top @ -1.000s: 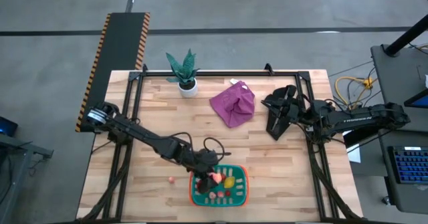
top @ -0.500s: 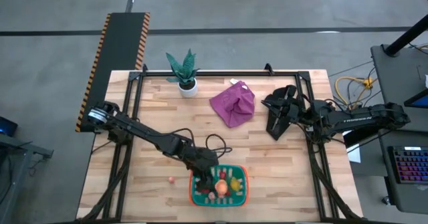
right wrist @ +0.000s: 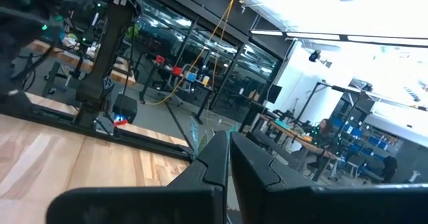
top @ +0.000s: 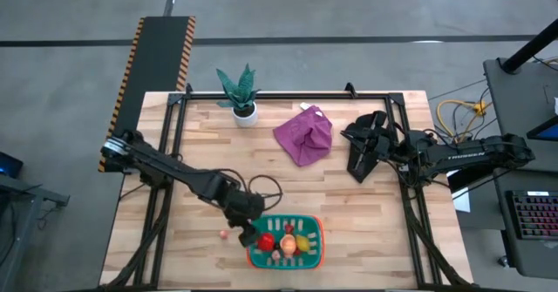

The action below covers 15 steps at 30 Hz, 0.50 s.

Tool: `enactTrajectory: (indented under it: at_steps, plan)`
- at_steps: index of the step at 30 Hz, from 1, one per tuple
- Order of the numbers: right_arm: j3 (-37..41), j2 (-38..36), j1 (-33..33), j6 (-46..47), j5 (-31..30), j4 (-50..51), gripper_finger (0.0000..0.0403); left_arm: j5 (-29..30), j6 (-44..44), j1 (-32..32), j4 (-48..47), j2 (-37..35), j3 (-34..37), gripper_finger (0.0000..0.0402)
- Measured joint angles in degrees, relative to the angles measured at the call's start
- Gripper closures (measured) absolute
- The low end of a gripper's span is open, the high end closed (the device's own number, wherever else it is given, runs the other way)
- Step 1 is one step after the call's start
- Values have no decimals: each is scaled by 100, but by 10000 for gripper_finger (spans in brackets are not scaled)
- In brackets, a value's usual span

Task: Pick and placing Produce into tupperware
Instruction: Put the pink peach into the green basket

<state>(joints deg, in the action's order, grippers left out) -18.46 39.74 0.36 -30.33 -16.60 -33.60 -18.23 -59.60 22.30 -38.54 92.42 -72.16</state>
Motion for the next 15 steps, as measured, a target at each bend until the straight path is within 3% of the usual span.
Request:
enactTrajectory:
  at_steps: [7,15]
  plan:
    - [0,5,-1,-15,0,-1,394,910,-12,558,-888,-304,142,98]
    - [0,9,-2,29,0,8,394,1425,-1049,1168,-1148,283,186,98]
